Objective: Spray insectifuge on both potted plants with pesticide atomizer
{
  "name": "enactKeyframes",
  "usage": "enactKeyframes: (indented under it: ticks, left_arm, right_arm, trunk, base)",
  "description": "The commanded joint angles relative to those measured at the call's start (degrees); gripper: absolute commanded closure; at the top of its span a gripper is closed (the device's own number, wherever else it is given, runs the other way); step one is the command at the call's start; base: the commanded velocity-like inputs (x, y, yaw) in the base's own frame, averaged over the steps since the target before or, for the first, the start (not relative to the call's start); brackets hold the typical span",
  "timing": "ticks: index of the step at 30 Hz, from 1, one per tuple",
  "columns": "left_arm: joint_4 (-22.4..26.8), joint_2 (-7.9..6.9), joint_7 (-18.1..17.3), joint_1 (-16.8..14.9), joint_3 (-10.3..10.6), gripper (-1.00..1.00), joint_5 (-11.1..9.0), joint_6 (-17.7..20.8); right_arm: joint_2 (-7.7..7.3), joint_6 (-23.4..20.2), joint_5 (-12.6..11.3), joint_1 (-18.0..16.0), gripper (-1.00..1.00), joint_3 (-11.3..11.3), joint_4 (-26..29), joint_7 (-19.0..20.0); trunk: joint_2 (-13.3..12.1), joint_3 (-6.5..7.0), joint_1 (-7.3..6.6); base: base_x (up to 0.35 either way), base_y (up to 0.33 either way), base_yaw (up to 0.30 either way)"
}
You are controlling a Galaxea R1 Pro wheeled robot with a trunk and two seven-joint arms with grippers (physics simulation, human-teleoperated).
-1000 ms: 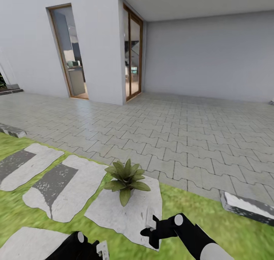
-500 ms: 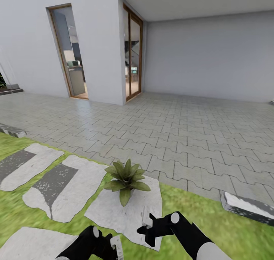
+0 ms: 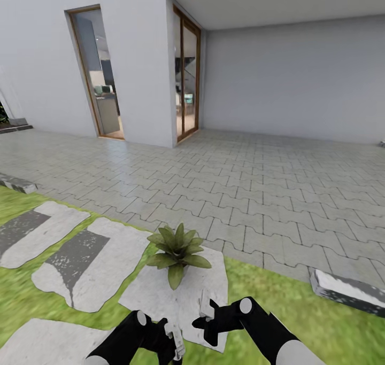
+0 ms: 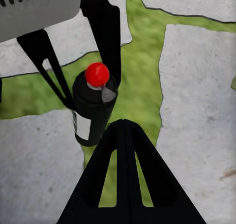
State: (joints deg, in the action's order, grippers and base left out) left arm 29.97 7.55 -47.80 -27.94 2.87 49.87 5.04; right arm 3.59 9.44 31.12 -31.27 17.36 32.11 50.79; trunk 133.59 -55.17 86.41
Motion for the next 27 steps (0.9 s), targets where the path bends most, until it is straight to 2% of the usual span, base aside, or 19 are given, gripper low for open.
enactKeyframes:
  ticks: [1,7,9,11,12,14,16,20,21,27]
  left_arm:
    - [0.2,0.11,-0.3,0.0,0.0,1.0,-0.1,0.5]
    - [0.2,1.0,-0.2,0.0,-0.1,1.0,-0.2,0.3]
    - [0.2,1.06,-0.2,0.0,-0.2,1.0,-0.3,0.2]
    - [0.2,1.06,-0.3,0.0,-0.3,1.0,-0.4,-1.2]
    - [0.1,1.06,-0.5,0.0,-0.2,1.0,-1.0,-2.0]
    - [-0.2,1.0,-0.7,0.0,-0.1,1.0,-3.5,-2.8]
    - [-0.4,0.98,-0.9,0.0,0.1,1.0,-4.7,-3.1]
    - [-0.6,0.74,-1.1,0.0,0.2,1.0,-5.2,-3.2]
    - [-0.6,0.57,-2.7,0.0,0.2,1.0,-5.2,-3.3]
    - [-0.6,0.54,-4.0,0.0,0.2,1.0,-5.9,-3.3]
  right_arm:
    - [0.01,0.5,0.6,0.0,1.0,0.0,0.0,0.0]
    - [0.16,0.5,0.6,0.0,1.0,0.0,0.1,0.0]
    - [0.62,0.5,0.6,0.0,1.0,0.0,0.1,0.0]
    - [0.75,0.5,0.6,0.0,1.0,0.0,0.1,0.0]
    - [0.78,0.5,0.6,0.0,1.0,0.0,0.1,0.0]
    - [0.79,0.5,0.6,0.0,1.0,0.0,0.1,0.0]
    - [0.8,0.5,0.6,0.0,1.0,0.0,0.1,0.0]
    - [0.8,0.5,0.7,0.0,1.0,0.0,0.1,0.0]
    - [0.8,0.5,0.7,0.0,1.0,0.0,0.1,0.0]
    - [0.8,0.6,0.7,0.0,1.0,0.0,0.0,0.0]
  trunk:
    - [0.0,-0.06,-0.01]
    - [0.0,-0.06,-0.01]
    - [0.0,-0.06,-0.01]
    - [0.0,-0.06,-0.01]
    - [0.0,-0.06,-0.01]
    - [0.0,-0.06,-0.01]
    - [0.0,-0.06,-0.01]
    - [0.0,-0.06,-0.01]
    - [0.0,-0.06,-0.01]
    - [0.0,-0.06,-0.01]
  base:
    - [0.0,0.0,0.0]
    - [0.0,0.0,0.0]
    - [0.0,0.0,0.0]
    - [0.0,0.0,0.0]
    - [0.0,0.0,0.0]
    - [0.0,0.0,0.0]
    - [0.0,0.0,0.0]
    - [0.0,0.0,0.0]
    - [0.0,0.0,0.0]
    - [0.0,0.0,0.0]
